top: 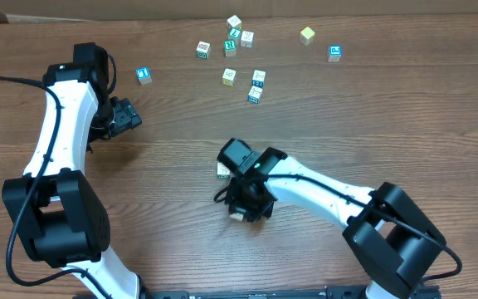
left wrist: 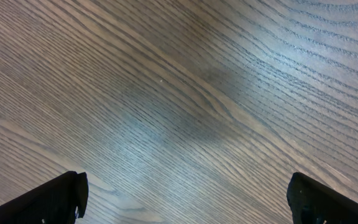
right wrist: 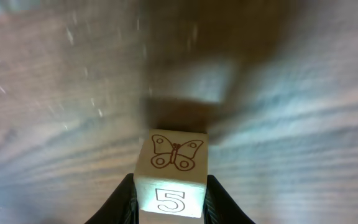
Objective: Form a circle
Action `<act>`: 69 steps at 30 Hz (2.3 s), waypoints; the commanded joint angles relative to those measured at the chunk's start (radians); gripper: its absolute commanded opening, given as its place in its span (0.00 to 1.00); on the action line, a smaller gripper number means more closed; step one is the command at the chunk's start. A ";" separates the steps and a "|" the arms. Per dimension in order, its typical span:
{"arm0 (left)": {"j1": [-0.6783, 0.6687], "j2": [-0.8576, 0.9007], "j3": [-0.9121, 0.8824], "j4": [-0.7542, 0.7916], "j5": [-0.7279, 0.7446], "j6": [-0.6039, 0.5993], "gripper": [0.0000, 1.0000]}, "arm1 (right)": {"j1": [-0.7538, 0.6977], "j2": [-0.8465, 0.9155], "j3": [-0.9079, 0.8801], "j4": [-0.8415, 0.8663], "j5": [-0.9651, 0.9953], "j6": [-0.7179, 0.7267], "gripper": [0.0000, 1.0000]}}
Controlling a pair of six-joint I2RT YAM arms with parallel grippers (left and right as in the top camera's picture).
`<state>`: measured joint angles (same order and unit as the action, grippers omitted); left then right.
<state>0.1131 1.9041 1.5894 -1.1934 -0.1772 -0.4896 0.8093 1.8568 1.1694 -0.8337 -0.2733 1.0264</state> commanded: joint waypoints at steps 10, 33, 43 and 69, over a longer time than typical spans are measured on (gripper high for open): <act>-0.002 -0.018 0.016 -0.003 -0.013 0.018 1.00 | -0.059 0.003 0.011 0.109 0.020 -0.074 0.25; -0.002 -0.018 0.016 -0.003 -0.013 0.018 1.00 | -0.045 0.003 0.016 0.136 0.096 -0.093 0.57; -0.002 -0.018 0.016 -0.002 -0.013 0.018 1.00 | -0.131 -0.013 0.281 -0.122 0.133 -0.309 0.73; -0.002 -0.019 0.019 0.098 0.149 0.018 0.91 | -0.570 -0.013 0.355 -0.190 0.187 -0.328 1.00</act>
<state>0.1131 1.9041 1.5906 -1.0950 -0.1055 -0.4923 0.2401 1.8565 1.5101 -1.0264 -0.0959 0.7059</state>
